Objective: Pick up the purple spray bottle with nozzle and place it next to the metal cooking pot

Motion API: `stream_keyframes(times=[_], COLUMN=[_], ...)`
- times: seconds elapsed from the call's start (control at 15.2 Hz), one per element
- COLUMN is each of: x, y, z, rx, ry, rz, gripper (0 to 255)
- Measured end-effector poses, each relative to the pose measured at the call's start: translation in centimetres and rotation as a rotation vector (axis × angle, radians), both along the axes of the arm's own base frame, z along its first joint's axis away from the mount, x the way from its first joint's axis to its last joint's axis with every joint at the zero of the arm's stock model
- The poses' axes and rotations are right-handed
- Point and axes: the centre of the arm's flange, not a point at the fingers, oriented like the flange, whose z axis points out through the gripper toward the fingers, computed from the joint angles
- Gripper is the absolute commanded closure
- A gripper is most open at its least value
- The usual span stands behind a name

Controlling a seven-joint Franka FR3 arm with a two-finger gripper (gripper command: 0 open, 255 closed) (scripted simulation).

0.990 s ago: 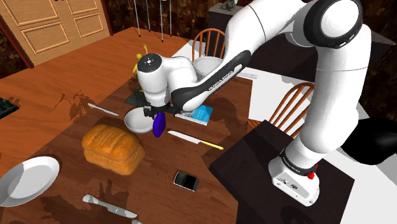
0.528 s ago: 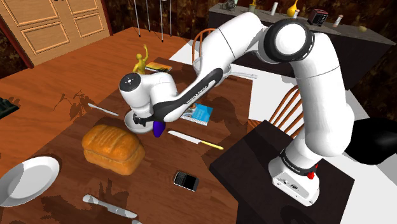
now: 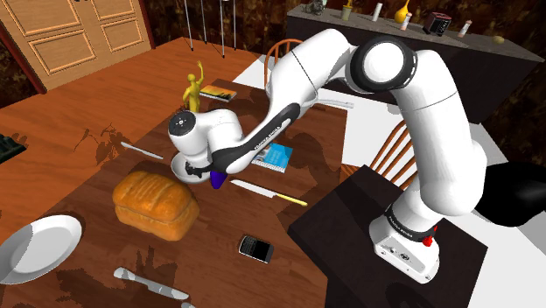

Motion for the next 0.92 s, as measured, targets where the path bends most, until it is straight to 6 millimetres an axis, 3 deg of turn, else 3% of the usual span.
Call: stream_keyframes(times=[0.33,0.4,0.92], x=[0.10,0.10,0.08], y=[-0.07,-0.07,0.01], z=[-0.19,-0.19,-0.13], rx=[0.000,0.000,0.002], ry=[0.000,0.000,-0.001], rz=[0.000,0.000,0.001], gripper=[0,255,255])
